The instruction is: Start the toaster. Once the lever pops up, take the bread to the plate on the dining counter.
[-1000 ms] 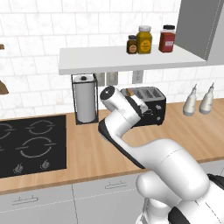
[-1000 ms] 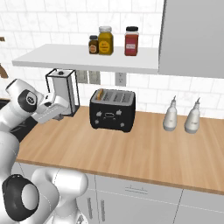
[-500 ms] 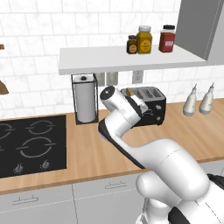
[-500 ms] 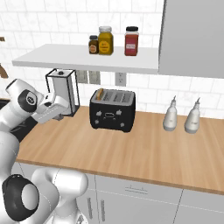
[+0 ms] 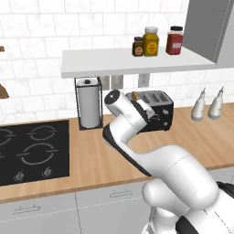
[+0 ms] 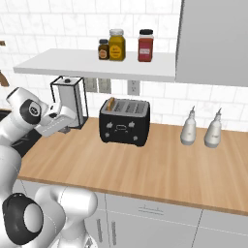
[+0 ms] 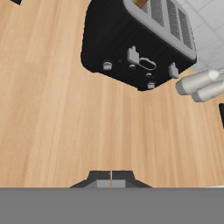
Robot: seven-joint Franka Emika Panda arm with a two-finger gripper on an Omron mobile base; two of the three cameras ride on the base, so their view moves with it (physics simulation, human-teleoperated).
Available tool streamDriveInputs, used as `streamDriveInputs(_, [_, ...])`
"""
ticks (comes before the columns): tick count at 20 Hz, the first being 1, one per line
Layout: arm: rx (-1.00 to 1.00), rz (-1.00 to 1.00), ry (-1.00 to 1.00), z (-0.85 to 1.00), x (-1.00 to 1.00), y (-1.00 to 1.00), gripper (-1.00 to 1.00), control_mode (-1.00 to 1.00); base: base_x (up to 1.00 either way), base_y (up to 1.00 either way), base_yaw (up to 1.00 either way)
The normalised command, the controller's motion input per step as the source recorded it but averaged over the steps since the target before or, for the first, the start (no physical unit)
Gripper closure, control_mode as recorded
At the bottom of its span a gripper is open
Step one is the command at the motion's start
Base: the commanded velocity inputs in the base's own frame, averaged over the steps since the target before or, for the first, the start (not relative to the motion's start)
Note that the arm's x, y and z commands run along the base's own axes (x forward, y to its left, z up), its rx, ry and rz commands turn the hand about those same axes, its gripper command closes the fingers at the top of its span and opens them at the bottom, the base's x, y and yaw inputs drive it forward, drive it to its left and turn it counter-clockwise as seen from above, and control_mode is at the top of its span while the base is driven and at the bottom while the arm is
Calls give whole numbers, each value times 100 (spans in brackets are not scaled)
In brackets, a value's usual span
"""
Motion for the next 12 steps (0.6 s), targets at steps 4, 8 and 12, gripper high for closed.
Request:
streamDriveInputs(4, [0, 0, 0, 0, 0, 0, 100, -100, 0, 0, 0])
streamDriveInputs(8, [0, 0, 0, 0, 0, 0, 100, -100, 0, 0, 0])
streamDriveInputs(12, [0, 0, 0, 0, 0, 0, 100, -100, 0, 0, 0])
